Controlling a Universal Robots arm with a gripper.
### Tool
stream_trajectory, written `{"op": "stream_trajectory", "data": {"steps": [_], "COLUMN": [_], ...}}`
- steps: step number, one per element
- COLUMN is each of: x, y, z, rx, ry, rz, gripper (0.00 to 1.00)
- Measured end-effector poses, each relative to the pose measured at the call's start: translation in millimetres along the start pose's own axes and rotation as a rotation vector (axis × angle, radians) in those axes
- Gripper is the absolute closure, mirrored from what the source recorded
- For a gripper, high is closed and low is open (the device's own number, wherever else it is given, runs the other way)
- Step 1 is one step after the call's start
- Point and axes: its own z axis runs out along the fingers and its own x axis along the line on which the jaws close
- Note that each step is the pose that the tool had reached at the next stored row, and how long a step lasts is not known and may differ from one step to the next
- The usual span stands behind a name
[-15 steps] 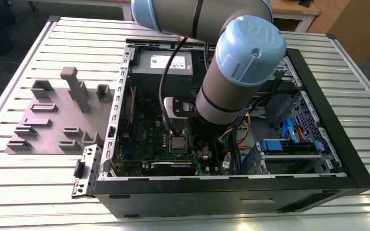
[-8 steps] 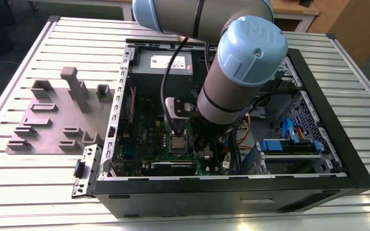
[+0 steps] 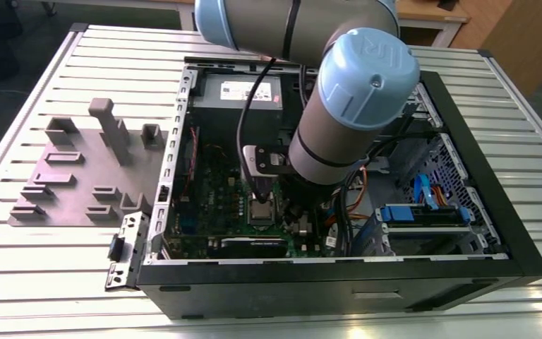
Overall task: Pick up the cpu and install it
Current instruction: 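Install the first cpu locking lever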
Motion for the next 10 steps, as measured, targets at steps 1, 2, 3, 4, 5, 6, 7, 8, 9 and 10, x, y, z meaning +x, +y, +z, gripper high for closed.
{"op": "stream_trajectory", "data": {"steps": [1,2,3,4,5,6,7,8,9,10], "x": [0.0,0.0,-0.1,-0.1,-0.1,-0.2,-0.3,-0.4,-0.5,-0.7], "y": [0.3,0.4,0.6,0.9,0.9,1.0,1.0,1.2,1.3,1.5], "z": [0.0,0.1,0.0,0.0,-0.4,-1.0,-1.8,-2.8,-4.2,-6.0], "rx": [0.0,0.0,0.0001,0.0001,0.0,0.0002,0.0004,0.0003,0.0003,0.0004], "ry": [-0.0001,-0.0002,-0.0004,-0.0005,-0.0005,-0.0009,-0.0013,-0.0012,-0.0012,-0.0007], "rz": [0.0,0.0,0.0,0.0,0.0,0.0,0.0,0.0,0.0,0.0], "gripper": [0.89,0.89,0.89,0.89,0.89,0.89,0.89,0.89,0.89,0.89]}}
